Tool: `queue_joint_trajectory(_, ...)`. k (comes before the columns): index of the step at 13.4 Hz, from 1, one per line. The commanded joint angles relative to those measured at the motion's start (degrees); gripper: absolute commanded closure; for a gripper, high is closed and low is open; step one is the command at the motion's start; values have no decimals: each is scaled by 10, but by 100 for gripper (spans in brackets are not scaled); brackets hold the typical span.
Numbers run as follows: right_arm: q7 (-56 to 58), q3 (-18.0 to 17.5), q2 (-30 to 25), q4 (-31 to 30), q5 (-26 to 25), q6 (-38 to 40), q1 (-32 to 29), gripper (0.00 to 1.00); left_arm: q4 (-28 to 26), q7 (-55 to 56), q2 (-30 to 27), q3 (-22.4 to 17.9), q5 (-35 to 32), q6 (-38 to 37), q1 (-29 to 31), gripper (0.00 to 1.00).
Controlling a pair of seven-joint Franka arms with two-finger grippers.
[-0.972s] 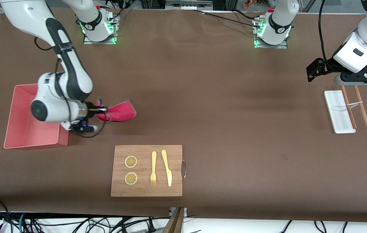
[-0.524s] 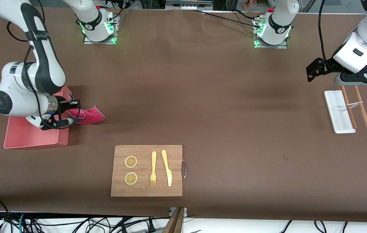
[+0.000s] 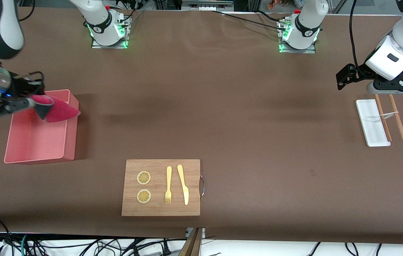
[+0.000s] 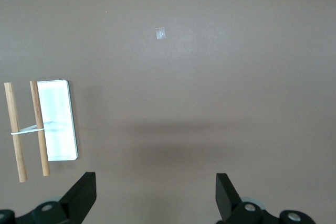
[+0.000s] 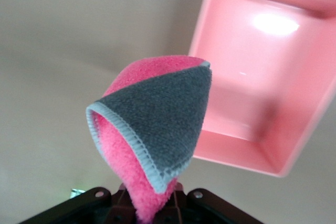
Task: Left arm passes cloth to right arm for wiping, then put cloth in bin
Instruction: 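Open the right gripper to drop the cloth into the bin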
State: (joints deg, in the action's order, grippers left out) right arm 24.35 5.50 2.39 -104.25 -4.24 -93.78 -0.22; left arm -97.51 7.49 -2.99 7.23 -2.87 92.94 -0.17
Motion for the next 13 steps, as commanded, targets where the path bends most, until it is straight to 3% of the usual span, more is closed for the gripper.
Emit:
queue_joint_trajectory(1,31,19,-26,-16,-35,0,-6,100,-6,-7,-9,-4,12,1,-2,0)
queue_joint_trajectory(3,37,30,-26,-17,-33,-4,-6,96,-6,-8,-9,-4,12,1,-2,0)
queue_joint_trajectory(4,33,29,-27,-17,-33,-5,-6,61,-6,-8,-9,-4,12,1,-2,0)
queue_joint_trajectory(5,32,30,-32,-17,-30,-6,-6,1,-7,-8,-9,-4,12,1,-2,0)
queue_joint_trajectory(13,-29,21,-94,-10,-5,26,-4,0,-7,-8,-9,-4,12,1,-2,0)
